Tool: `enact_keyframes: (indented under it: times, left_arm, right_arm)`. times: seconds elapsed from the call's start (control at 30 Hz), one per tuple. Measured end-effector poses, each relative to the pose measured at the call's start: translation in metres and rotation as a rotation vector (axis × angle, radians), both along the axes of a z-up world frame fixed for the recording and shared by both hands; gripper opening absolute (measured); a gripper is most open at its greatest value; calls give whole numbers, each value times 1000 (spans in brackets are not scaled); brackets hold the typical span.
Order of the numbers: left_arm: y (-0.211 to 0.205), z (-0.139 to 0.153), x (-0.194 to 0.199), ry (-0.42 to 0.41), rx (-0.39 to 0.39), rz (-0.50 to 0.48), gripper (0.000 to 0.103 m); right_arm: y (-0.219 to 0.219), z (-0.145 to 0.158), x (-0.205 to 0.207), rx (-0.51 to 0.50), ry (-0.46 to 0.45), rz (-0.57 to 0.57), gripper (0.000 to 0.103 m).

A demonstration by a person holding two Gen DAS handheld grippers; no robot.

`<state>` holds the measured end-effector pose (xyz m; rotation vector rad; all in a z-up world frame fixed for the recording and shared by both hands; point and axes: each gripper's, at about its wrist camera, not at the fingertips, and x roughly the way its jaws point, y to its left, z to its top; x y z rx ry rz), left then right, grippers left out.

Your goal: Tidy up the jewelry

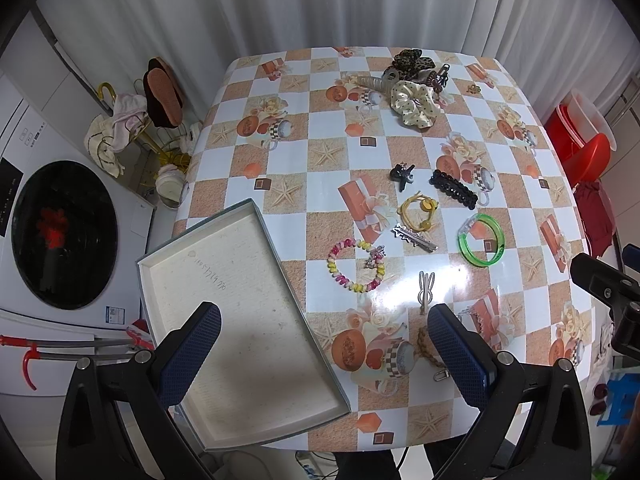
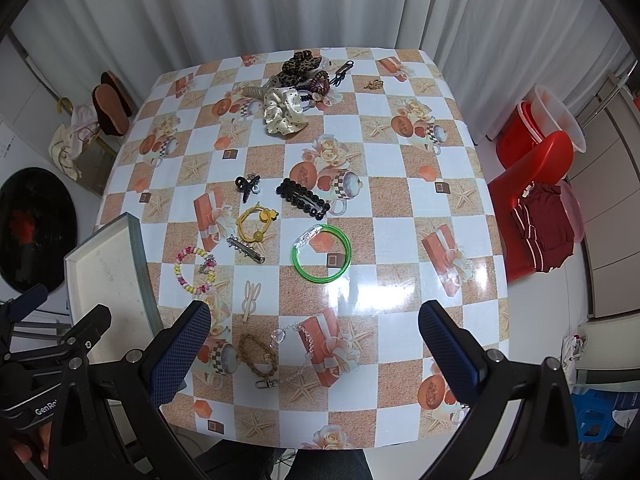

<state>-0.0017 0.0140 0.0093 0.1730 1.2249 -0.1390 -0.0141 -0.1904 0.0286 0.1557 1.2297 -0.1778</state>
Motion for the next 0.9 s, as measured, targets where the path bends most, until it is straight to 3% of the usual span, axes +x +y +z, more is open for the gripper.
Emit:
enact_keyframes:
  times: [0.9]
  left_arm:
    - [-2, 0, 0, 1, 5, 0, 103]
  right_arm:
    - [1, 0, 1, -3, -1, -1, 103]
